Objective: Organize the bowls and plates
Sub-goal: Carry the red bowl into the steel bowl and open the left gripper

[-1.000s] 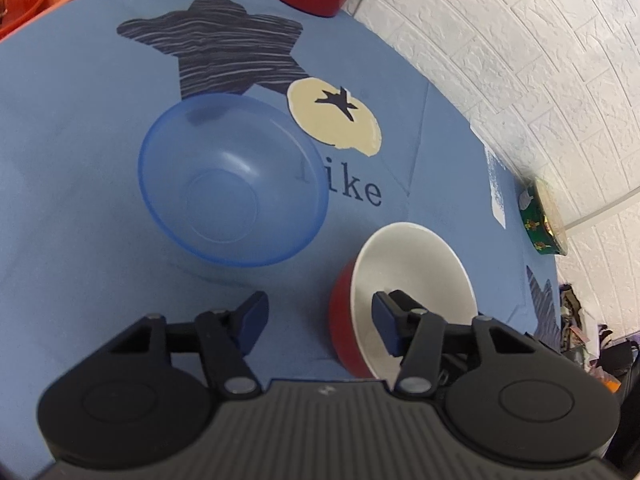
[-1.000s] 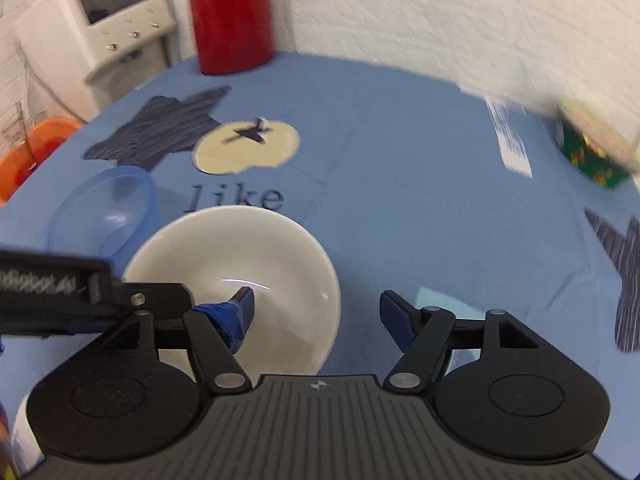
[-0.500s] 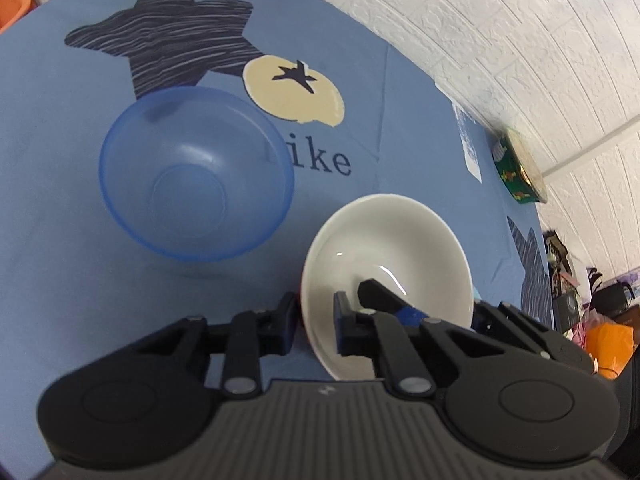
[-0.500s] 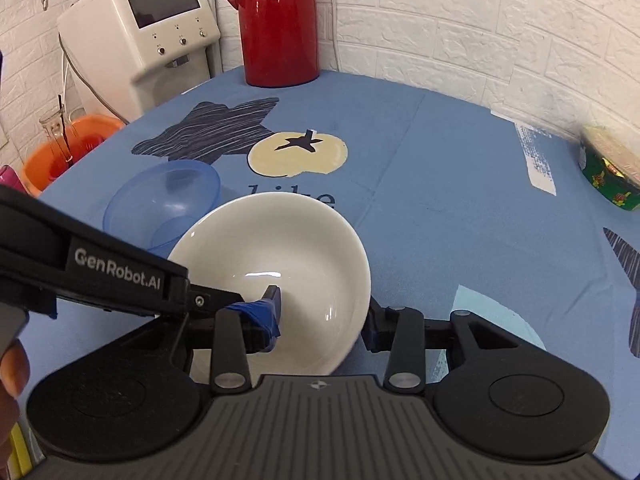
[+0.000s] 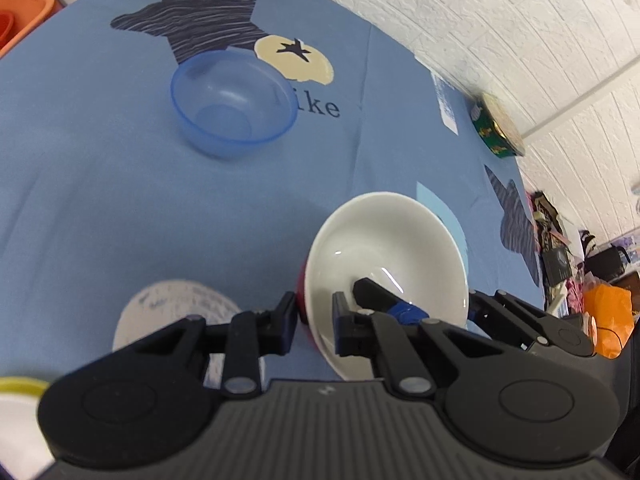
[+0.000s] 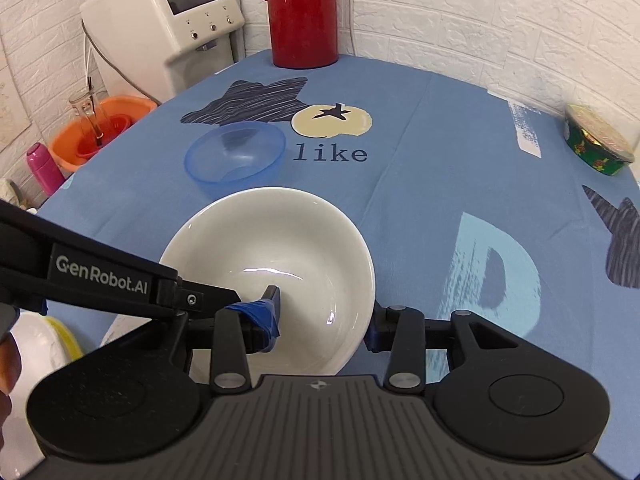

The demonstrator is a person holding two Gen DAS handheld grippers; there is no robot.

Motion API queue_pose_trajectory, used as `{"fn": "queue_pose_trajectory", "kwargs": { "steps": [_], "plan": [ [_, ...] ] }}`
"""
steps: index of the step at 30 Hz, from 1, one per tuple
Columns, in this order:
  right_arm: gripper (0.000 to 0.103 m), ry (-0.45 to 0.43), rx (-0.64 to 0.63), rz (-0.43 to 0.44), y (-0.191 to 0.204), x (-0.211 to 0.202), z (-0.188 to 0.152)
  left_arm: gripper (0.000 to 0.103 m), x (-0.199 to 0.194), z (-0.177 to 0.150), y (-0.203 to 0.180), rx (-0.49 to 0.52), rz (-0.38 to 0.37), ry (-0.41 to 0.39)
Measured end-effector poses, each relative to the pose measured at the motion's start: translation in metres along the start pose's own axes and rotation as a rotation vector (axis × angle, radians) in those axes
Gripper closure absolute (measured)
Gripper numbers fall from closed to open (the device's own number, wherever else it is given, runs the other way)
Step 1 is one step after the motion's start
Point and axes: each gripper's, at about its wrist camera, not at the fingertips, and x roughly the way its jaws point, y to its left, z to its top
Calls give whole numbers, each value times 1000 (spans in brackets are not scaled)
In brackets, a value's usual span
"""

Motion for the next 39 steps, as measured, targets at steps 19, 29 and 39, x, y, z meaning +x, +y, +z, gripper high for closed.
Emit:
{"fn": "queue_pose_trajectory", "kwargs": {
  "steps": [19,29,39],
  "plan": [
    [74,-4,82,-146,28,-114,-117,95,-57,-133,-43,198,-117,78],
    [74,35,130,-104,23,-98,-145,95,-34,-155,-36,218,-81,135],
    [74,53,151,-65,17,-92,-151,72,-28,-152,-33,237,-118,132]
  ]
}}
